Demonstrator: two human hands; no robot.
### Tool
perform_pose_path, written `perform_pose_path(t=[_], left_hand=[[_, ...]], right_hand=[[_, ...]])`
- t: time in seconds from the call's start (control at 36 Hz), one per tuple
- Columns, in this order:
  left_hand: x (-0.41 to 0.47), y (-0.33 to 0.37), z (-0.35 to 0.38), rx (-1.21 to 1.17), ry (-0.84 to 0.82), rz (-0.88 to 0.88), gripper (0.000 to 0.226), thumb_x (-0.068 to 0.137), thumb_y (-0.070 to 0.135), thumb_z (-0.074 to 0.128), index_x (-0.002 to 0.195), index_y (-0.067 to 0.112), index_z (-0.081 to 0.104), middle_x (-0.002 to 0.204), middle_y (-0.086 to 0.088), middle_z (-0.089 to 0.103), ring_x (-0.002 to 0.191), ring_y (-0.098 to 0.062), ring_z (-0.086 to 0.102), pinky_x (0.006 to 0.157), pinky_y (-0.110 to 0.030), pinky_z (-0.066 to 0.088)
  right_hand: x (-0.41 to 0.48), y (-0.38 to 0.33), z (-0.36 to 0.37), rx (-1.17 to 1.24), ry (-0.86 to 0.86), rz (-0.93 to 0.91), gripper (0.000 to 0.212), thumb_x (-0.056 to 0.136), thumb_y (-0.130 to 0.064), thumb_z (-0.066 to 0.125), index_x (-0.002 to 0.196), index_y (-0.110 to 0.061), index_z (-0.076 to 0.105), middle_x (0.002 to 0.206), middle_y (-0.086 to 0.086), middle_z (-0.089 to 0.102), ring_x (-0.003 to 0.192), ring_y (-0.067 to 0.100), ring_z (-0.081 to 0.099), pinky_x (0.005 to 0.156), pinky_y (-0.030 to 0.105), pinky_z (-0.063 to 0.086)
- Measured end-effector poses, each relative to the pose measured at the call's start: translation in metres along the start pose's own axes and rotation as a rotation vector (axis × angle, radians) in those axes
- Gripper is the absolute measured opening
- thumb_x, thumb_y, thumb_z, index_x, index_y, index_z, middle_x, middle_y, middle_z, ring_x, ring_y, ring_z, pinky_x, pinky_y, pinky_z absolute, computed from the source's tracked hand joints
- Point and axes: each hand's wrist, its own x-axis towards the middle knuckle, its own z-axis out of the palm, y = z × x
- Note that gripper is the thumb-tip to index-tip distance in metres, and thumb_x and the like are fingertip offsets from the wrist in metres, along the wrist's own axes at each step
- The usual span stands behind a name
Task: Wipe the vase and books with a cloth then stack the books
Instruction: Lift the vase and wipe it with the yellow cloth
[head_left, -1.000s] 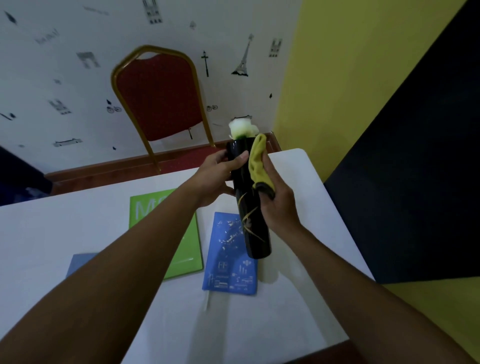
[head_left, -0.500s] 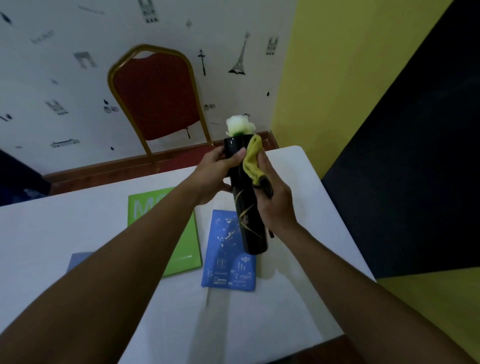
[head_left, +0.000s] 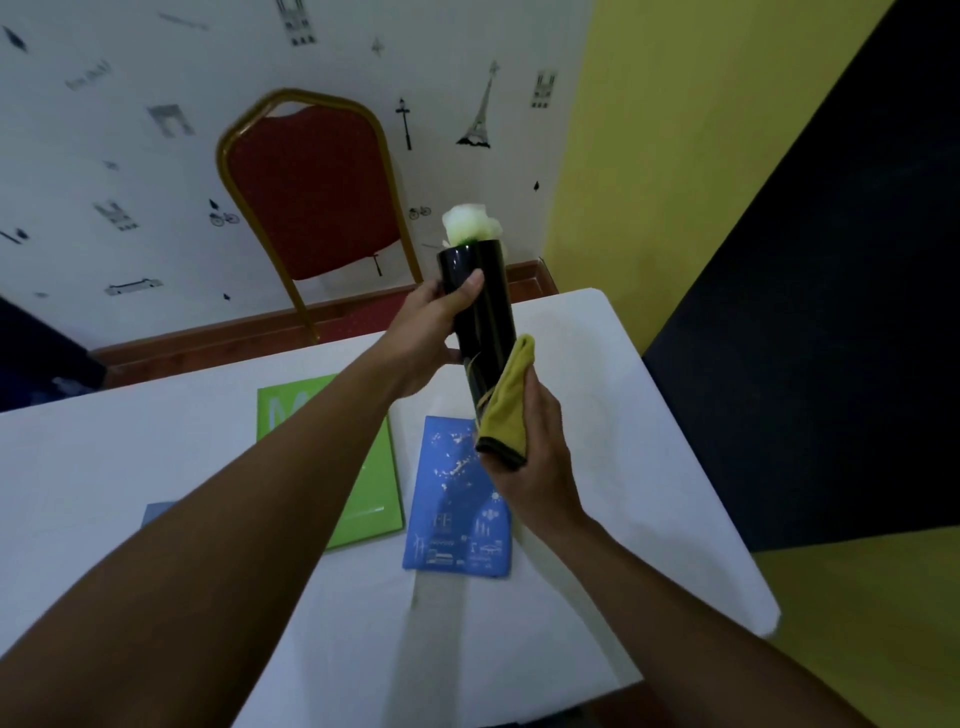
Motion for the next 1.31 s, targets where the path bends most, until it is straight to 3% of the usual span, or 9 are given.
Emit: perform_pose_path(t=[0.22, 0.39, 0.58, 0.72, 0.83, 0.97, 1.14, 1.25, 1.31], left_hand=[[0.003, 0.001, 0.008, 0.165, 0.192, 0.036, 0.054, 0.088, 0.047, 0.078, 0.128, 0.016, 0.061, 0.117, -0.006, 0.072, 0.102, -0.022, 0.073, 0.08, -0.046, 0.064], [-0.004, -0.004, 0.001, 0.14, 0.126, 0.094, 0.048, 0.094, 0.037, 0.074, 0.133, 0.013, 0.06, 0.121, -0.007, 0.074, 0.105, -0.023, 0.076, 0.08, -0.046, 0.065], [-0.011, -0.002, 0.003, 0.113, -0.009, 0.1, 0.042, 0.098, 0.025, 0.07, 0.136, 0.011, 0.057, 0.126, -0.011, 0.072, 0.112, -0.028, 0.074, 0.082, -0.056, 0.064], [-0.011, 0.007, -0.002, 0.037, -0.008, 0.109, 0.045, 0.101, 0.024, 0.065, 0.143, 0.012, 0.052, 0.132, -0.013, 0.069, 0.118, -0.031, 0.071, 0.086, -0.059, 0.062], [-0.009, 0.011, -0.006, -0.001, 0.008, 0.107, 0.044, 0.103, 0.022, 0.062, 0.144, 0.011, 0.05, 0.131, -0.011, 0.069, 0.117, -0.029, 0.071, 0.085, -0.055, 0.063], [-0.007, 0.006, 0.002, -0.01, 0.006, 0.075, 0.047, 0.104, 0.026, 0.06, 0.147, 0.013, 0.046, 0.135, -0.009, 0.068, 0.119, -0.027, 0.07, 0.086, -0.051, 0.063], [0.001, 0.007, 0.017, 0.142, 0.045, 0.052, 0.059, 0.094, 0.056, 0.066, 0.142, 0.025, 0.048, 0.129, 0.001, 0.065, 0.116, -0.021, 0.066, 0.084, -0.051, 0.06], [0.006, 0.006, 0.017, 0.275, 0.277, 0.062, 0.102, 0.059, 0.078, 0.082, 0.138, 0.022, 0.05, 0.122, -0.002, 0.068, 0.105, -0.023, 0.072, 0.077, -0.046, 0.065], [0.01, 0.005, 0.012, 0.265, 0.316, 0.065, 0.098, 0.062, 0.069, 0.086, 0.137, 0.018, 0.049, 0.123, -0.004, 0.067, 0.105, -0.024, 0.071, 0.08, -0.046, 0.065]], right_hand=[[-0.012, 0.003, 0.003, -0.122, 0.04, -0.134, 0.072, 0.102, -0.043, 0.049, 0.163, -0.027, 0.013, 0.165, 0.012, 0.026, 0.151, 0.032, 0.035, 0.106, 0.05, 0.054], [0.018, -0.013, -0.014, 0.085, -0.046, -0.081, 0.069, 0.097, -0.015, 0.044, 0.163, -0.017, 0.022, 0.168, 0.004, 0.027, 0.155, 0.015, 0.026, 0.123, 0.022, 0.027], [0.086, -0.036, -0.041, 0.179, -0.024, -0.056, 0.073, 0.097, 0.003, 0.049, 0.162, -0.02, 0.027, 0.157, -0.034, 0.024, 0.144, -0.016, 0.026, 0.114, 0.011, 0.032], [0.045, -0.013, -0.028, 0.062, -0.039, -0.11, 0.076, 0.094, 0.0, 0.051, 0.163, -0.015, 0.022, 0.169, 0.0, 0.026, 0.156, 0.013, 0.025, 0.122, 0.02, 0.026], [0.004, 0.012, -0.015, 0.069, -0.055, -0.087, 0.072, 0.101, -0.02, 0.056, 0.163, -0.009, 0.019, 0.169, 0.004, 0.027, 0.154, 0.019, 0.03, 0.122, 0.032, 0.036], [-0.002, 0.009, -0.009, 0.054, -0.017, 0.018, 0.107, 0.086, -0.029, 0.083, 0.164, -0.019, 0.011, 0.154, 0.006, 0.042, 0.137, 0.02, 0.048, 0.104, 0.038, 0.053], [0.005, 0.004, -0.008, -0.176, 0.116, -0.092, 0.1, 0.086, -0.045, 0.077, 0.162, -0.018, 0.018, 0.152, 0.013, 0.041, 0.135, 0.029, 0.051, 0.088, 0.045, 0.062], [0.005, 0.002, -0.003, -0.297, 0.126, -0.172, 0.084, 0.093, -0.051, 0.066, 0.16, -0.019, 0.026, 0.158, 0.018, 0.038, 0.139, 0.034, 0.047, 0.097, 0.049, 0.057], [0.005, 0.001, -0.004, -0.275, 0.088, -0.205, 0.071, 0.102, -0.052, 0.051, 0.159, -0.016, 0.03, 0.161, 0.02, 0.036, 0.142, 0.036, 0.043, 0.107, 0.044, 0.051]])
